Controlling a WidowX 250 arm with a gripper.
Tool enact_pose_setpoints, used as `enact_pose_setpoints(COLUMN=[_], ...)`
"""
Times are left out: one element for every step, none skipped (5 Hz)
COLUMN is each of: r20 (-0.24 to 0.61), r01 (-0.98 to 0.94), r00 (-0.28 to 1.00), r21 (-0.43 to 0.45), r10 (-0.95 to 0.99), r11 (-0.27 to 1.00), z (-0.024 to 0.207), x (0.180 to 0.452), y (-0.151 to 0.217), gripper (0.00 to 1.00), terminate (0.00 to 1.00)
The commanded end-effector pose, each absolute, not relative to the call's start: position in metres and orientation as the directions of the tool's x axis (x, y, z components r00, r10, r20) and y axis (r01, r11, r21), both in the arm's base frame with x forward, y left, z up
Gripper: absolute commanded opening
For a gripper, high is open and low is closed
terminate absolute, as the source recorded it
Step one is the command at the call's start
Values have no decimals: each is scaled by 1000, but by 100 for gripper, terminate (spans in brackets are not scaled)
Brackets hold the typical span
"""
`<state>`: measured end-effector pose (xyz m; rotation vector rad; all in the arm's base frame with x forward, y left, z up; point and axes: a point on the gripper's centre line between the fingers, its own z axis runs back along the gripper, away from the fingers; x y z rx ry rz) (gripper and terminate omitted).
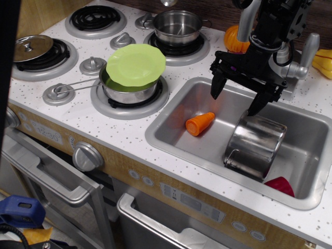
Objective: Flip pot upright in sink
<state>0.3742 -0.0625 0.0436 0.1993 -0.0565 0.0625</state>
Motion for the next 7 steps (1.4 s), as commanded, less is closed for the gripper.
enact_pose_setpoints(r20=[62, 102, 95, 129, 171, 177, 192], r01=[-68, -164, -214, -213, -215, -245, -260], r00=[996, 981, 969, 959, 940, 912, 893], r21=[196, -22, -145, -266, -377, -486, -518], r10=[56, 165, 229, 254, 296, 369, 407], r11=[978, 986, 966, 940, 901, 839, 815], z=[44, 52, 59, 54, 40, 30, 21], x=[374, 376, 377, 374, 372, 373, 375], y=[-63, -62, -63, -59, -57, -59, -70], gripper=[100, 100, 100, 100, 100, 100, 100], terminate=[0, 0, 0, 0, 0, 0, 0])
